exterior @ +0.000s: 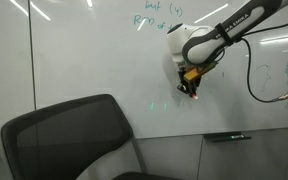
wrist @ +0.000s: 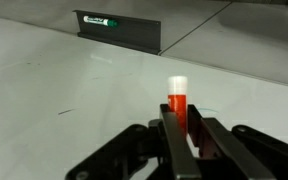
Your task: Pick up the marker, then write something on the board
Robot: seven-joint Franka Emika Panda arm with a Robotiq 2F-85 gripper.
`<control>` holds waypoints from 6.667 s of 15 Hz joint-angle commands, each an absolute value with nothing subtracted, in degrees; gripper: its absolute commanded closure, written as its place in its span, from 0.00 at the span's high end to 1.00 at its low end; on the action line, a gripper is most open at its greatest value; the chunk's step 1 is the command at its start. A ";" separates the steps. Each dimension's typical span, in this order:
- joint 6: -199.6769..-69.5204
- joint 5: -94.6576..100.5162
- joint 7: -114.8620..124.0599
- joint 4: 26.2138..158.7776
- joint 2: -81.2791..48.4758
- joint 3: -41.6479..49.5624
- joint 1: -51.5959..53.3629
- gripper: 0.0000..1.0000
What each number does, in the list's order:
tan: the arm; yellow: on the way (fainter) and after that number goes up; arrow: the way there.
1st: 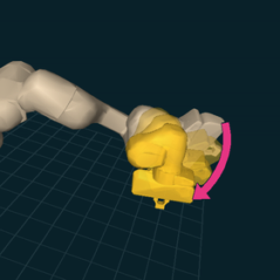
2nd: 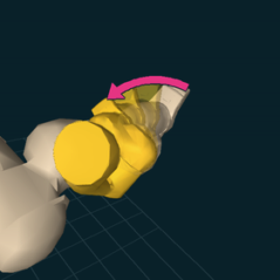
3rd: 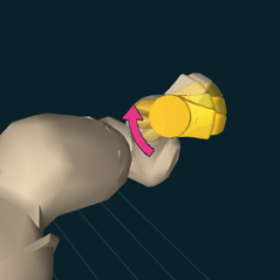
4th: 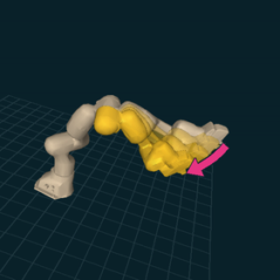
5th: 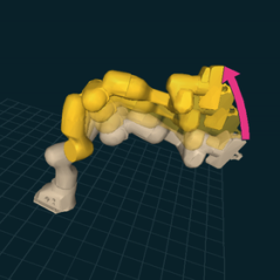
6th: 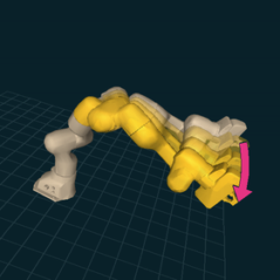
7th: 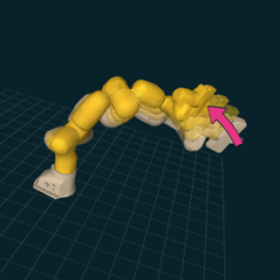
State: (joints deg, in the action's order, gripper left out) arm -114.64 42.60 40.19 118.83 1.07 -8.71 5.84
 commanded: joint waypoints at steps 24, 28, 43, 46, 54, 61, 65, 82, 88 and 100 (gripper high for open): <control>-99.10 51.12 44.50 107.07 -8.43 -8.81 11.21 0.05; -96.99 50.48 42.66 104.46 -10.60 -8.79 11.35 0.05; -96.33 49.80 36.84 96.63 -17.88 -9.70 14.97 0.05; -95.39 50.60 35.50 95.53 -17.78 -10.51 17.26 0.05; -96.10 49.46 33.21 94.64 -17.81 -10.16 18.08 0.05; -96.05 47.44 30.25 94.54 -19.66 -7.94 15.39 0.05; -95.69 46.61 30.71 96.21 -18.32 -7.17 14.60 0.05; -91.72 45.09 36.84 109.51 -10.10 -7.61 12.82 0.05; -111.02 34.06 31.60 123.91 -7.93 -10.52 13.46 0.05; -150.30 19.28 4.78 134.72 -19.10 -11.85 11.05 0.05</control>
